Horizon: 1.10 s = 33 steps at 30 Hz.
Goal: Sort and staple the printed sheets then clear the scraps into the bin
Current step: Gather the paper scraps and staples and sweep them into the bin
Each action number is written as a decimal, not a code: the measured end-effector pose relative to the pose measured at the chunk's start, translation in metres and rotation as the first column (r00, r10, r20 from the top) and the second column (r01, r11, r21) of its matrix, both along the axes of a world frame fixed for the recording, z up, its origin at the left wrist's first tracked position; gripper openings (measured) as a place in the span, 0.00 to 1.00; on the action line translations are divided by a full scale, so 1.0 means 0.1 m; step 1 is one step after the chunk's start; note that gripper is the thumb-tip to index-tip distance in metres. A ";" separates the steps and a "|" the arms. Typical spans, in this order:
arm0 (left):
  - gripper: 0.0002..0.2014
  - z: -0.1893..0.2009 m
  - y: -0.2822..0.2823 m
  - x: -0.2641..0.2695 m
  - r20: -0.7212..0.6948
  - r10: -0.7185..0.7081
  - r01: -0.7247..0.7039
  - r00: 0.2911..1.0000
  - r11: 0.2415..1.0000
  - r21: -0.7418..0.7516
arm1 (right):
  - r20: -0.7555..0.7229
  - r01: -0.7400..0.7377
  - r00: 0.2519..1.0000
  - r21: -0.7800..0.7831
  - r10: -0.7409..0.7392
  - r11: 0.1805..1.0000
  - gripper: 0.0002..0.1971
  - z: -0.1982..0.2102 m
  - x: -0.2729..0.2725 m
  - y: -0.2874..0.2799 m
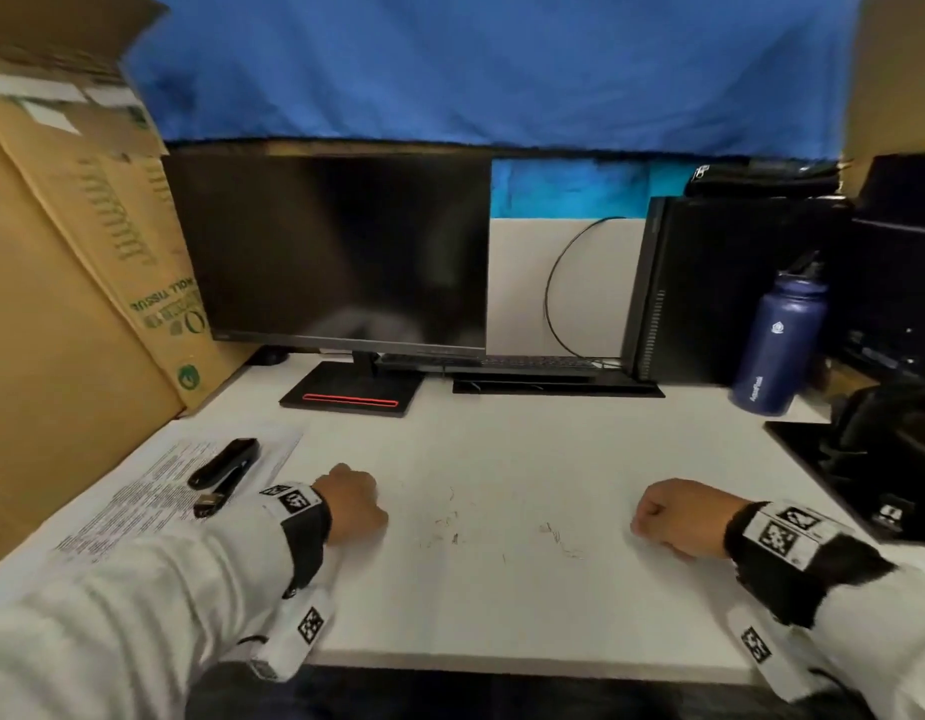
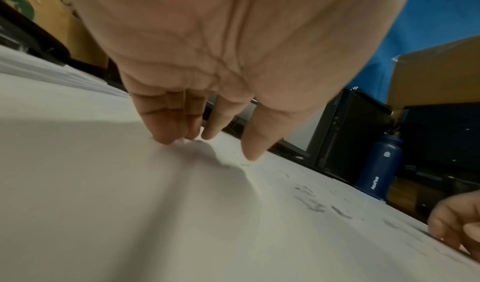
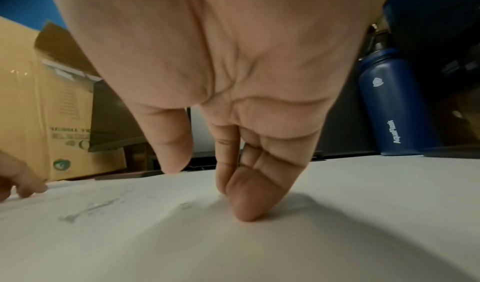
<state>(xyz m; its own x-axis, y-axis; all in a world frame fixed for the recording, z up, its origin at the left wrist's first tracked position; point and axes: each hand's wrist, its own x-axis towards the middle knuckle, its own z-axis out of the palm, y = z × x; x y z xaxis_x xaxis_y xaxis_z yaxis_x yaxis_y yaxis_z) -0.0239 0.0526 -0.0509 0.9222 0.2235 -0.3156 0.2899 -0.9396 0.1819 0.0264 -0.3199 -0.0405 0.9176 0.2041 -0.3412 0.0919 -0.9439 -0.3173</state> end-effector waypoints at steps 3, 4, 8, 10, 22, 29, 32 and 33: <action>0.12 -0.06 -0.23 0.09 0.006 -0.005 0.006 1.000 0.999 -0.033 | 0.012 -0.084 0.996 -0.051 0.084 0.995 0.14 -0.03 -0.05 0.31; 0.09 -0.08 -0.31 0.10 0.023 -0.019 0.021 1.000 0.997 -0.068 | 0.001 -0.118 0.993 -0.042 0.118 0.992 0.14 -0.05 -0.08 0.40; 0.10 -0.07 -0.55 0.08 0.036 -0.140 0.145 0.989 0.974 -0.177 | -0.093 -0.232 0.967 0.052 0.236 0.971 0.11 -0.04 -0.08 0.63; 0.16 0.00 -0.50 0.12 0.055 -0.114 0.122 0.992 0.976 -0.180 | -0.013 -0.281 0.960 -0.034 0.281 0.959 0.11 0.05 0.04 0.65; 0.46 -0.06 -1.00 0.21 -0.175 -0.233 0.248 0.957 0.966 0.069 | -0.142 -0.488 0.872 -0.196 0.468 0.851 0.35 0.00 0.14 1.18; 0.31 0.07 -0.64 -0.35 -0.161 -0.535 0.537 0.830 0.843 -0.029 | -0.239 -0.477 0.848 0.041 0.472 0.878 0.30 -0.07 -0.03 0.58; 0.26 0.22 -0.28 -0.34 -0.099 -0.446 0.442 0.889 0.895 -0.065 | -0.091 -0.348 0.936 -0.070 0.341 0.935 0.19 -0.02 0.00 0.26; 0.24 0.24 -0.15 -0.29 -0.103 -0.391 0.390 0.915 0.920 -0.034 | -0.048 -0.308 0.951 -0.176 0.304 0.935 0.14 -0.01 0.03 0.17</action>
